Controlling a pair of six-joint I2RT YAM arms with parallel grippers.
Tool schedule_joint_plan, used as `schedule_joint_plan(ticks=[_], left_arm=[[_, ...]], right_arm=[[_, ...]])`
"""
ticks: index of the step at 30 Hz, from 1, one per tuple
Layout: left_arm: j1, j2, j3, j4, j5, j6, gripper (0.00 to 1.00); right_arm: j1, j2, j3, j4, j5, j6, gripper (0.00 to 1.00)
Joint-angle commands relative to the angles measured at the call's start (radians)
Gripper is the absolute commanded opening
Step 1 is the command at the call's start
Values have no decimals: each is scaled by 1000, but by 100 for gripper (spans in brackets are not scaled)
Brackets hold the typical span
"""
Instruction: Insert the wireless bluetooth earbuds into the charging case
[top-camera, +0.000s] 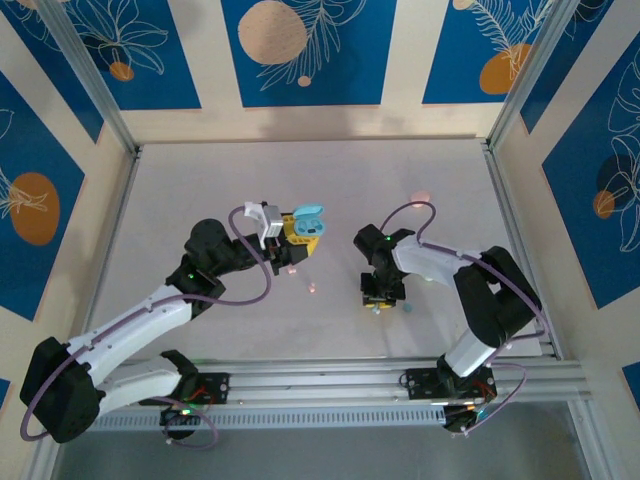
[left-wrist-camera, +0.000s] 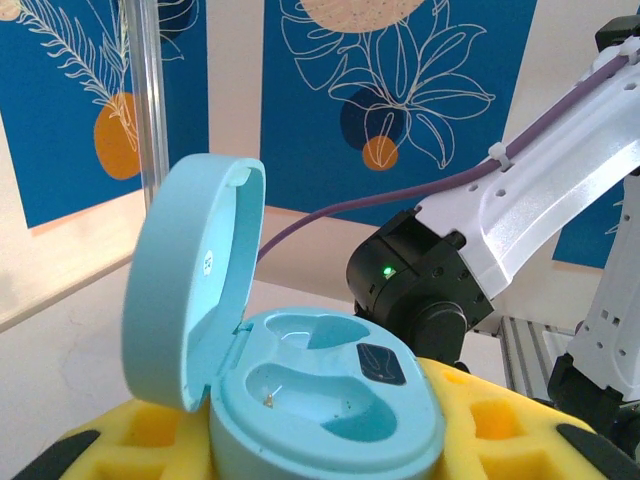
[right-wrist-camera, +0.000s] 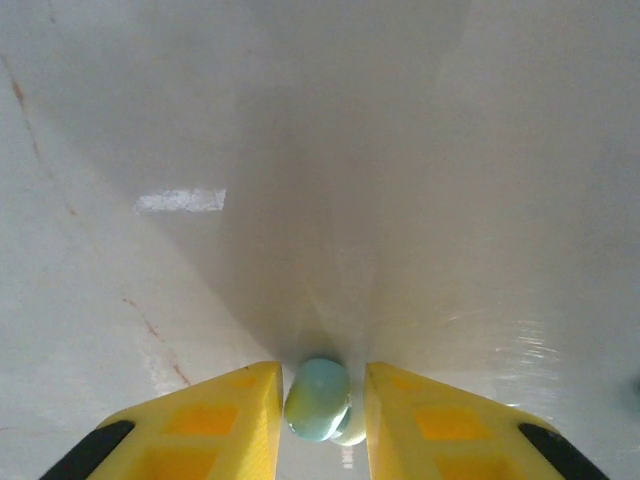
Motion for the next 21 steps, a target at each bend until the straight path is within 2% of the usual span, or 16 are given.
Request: schedule_joint_plan(ticks=[1,21], left_arm=[[-8,-17,-7,2,-8,26,25],[-8,-16,-1,-10,-5,29,26]], right_arm=[[8,13,24,-38,2,-16,29],[5,46,58,-43,17,-27,29]])
